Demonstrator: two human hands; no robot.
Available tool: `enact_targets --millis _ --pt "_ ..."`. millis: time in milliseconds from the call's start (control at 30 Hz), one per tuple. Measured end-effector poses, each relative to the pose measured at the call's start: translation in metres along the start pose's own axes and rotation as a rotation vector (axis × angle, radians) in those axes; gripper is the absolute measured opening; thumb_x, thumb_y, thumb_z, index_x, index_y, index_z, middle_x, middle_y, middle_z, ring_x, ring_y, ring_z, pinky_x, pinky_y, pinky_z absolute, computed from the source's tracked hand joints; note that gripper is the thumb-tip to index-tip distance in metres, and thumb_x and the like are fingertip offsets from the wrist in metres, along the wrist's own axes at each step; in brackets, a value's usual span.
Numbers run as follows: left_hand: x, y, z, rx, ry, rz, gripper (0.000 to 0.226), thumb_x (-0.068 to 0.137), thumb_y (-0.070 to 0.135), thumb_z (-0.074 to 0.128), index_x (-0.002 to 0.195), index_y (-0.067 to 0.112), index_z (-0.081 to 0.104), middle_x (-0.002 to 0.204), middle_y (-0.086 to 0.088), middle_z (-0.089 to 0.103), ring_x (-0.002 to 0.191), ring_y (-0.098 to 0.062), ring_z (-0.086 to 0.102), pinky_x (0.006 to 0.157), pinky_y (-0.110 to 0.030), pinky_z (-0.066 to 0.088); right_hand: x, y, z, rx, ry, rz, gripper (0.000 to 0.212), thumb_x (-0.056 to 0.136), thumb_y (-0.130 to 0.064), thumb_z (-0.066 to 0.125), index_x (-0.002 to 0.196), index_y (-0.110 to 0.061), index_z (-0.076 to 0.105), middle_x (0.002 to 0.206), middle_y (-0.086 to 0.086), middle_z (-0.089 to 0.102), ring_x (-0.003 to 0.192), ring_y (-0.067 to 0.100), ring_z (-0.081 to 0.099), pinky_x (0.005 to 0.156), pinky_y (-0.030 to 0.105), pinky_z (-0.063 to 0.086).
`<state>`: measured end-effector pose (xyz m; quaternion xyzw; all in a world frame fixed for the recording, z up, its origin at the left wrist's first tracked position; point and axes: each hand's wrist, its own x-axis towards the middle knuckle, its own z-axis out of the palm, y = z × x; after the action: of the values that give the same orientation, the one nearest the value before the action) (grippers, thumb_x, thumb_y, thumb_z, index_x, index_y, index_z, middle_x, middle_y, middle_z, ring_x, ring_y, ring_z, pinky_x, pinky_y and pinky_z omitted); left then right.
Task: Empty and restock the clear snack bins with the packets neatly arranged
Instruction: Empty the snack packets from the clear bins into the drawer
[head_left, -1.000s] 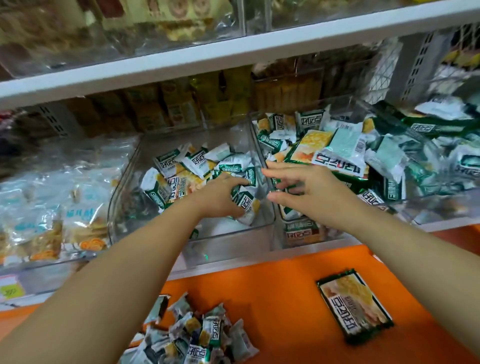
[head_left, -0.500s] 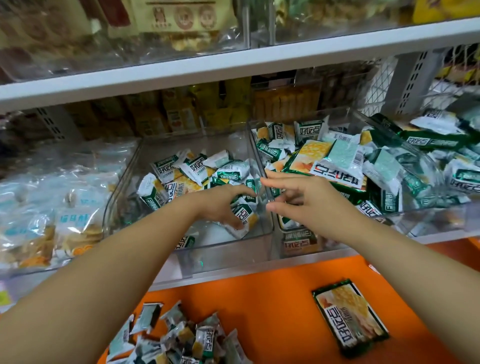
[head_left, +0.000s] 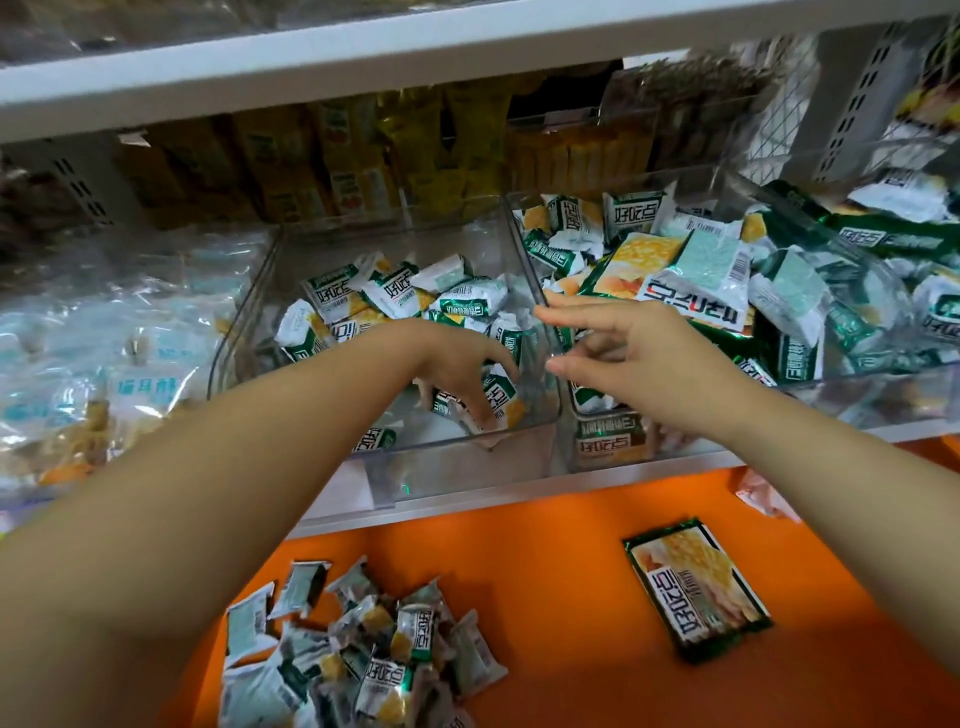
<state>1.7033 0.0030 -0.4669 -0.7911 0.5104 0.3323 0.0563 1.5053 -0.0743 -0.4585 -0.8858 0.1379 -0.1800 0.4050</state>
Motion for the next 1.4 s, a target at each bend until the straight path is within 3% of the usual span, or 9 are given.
enact_targets --millis 133,333,733,867,933,1033,1133,1233,1400 --pt "-0.003 -0.010 0.006 -0.029 0.079 0.085 0.068 0.078 0.026 0.078 0.137 0.038 0.044 0.153 0.001 0.028 0.092 -0.014 0.054 0.065 -0.028 0.054 -0.001 0.000 0.000 0.003 -0.007 -0.001 0.048 0.085 -0.020 0.069 0.129 -0.036 0.054 0.137 -0.027 0.036 0.084 0.004 0.067 0.088 0.013 0.050" --pt "-0.013 -0.025 0.019 -0.016 0.281 0.145 0.065 0.079 0.035 0.076 0.137 0.030 0.049 0.146 0.001 0.043 0.128 -0.020 0.044 0.107 -0.031 0.033 -0.001 -0.002 0.000 0.011 -0.003 0.007 0.049 0.084 -0.021 0.069 0.124 -0.043 0.052 0.139 -0.026 0.037 0.084 0.006 0.067 0.088 0.016 0.051" --pt "-0.066 -0.034 0.025 -0.331 0.658 0.180 0.046 0.078 0.022 0.078 0.118 0.032 0.057 0.124 0.010 0.059 0.104 -0.003 0.055 0.080 -0.003 0.037 -0.003 -0.006 0.005 0.020 0.051 0.027 0.045 0.085 -0.020 0.069 0.118 -0.047 0.053 0.139 -0.024 0.039 0.080 0.015 0.068 0.088 0.019 0.052" --pt "-0.124 -0.023 0.038 -0.501 0.871 0.233 0.046 0.075 0.020 0.079 0.109 0.039 0.054 0.107 0.024 0.056 0.095 0.006 0.057 0.076 -0.004 0.042 -0.007 -0.010 0.014 -0.019 0.131 0.034 0.045 0.089 -0.016 0.065 0.129 -0.034 0.056 0.139 -0.020 0.039 0.071 0.007 0.064 0.079 0.003 0.045" --pt "-0.154 -0.019 0.054 -0.501 0.916 0.275 0.047 0.073 0.023 0.080 0.108 0.041 0.055 0.109 0.026 0.055 0.098 0.011 0.054 0.077 0.000 0.039 -0.014 -0.013 0.027 -0.095 0.234 0.014 0.042 0.091 -0.014 0.062 0.130 -0.028 0.056 0.138 -0.015 0.043 0.089 0.005 0.064 0.088 0.005 0.042" --pt "-0.191 -0.019 0.090 -0.476 0.833 0.296 0.047 0.067 0.040 0.075 0.107 0.049 0.052 0.111 0.031 0.054 0.103 0.019 0.048 0.082 0.002 0.035 -0.029 -0.014 0.058 -0.207 0.375 0.001 0.034 0.090 -0.013 0.062 0.124 -0.020 0.063 0.147 0.002 0.041 0.130 0.021 0.044 0.106 0.032 0.038" --pt "-0.195 -0.038 0.136 -0.452 0.624 0.236 0.047 0.071 0.040 0.076 0.111 0.045 0.054 0.112 0.028 0.055 0.103 0.018 0.049 0.083 -0.004 0.036 -0.042 -0.010 0.088 -0.275 0.414 -0.036 0.026 0.087 -0.022 0.065 0.113 -0.017 0.069 0.154 0.013 0.028 0.134 0.035 0.036 0.106 0.048 0.036" --pt "-0.166 -0.078 0.184 -0.316 0.457 0.108 0.049 0.079 0.029 0.078 0.123 0.031 0.056 0.120 0.018 0.055 0.103 0.010 0.050 0.081 0.000 0.031 -0.044 -0.002 0.101 -0.436 0.464 -0.053 0.026 0.083 -0.035 0.063 0.101 -0.019 0.072 0.154 0.018 0.025 0.130 0.039 0.038 0.105 0.042 0.028" --pt "-0.108 -0.143 0.239 -0.238 0.248 -0.046 0.048 0.083 0.023 0.073 0.128 0.024 0.056 0.140 -0.003 0.048 0.131 -0.018 0.040 0.099 -0.022 0.031 -0.043 0.009 0.107 -0.587 0.513 -0.123 0.020 0.087 -0.033 0.063 0.097 -0.017 0.067 0.154 0.021 0.022 0.128 0.036 0.035 0.103 0.037 0.020"
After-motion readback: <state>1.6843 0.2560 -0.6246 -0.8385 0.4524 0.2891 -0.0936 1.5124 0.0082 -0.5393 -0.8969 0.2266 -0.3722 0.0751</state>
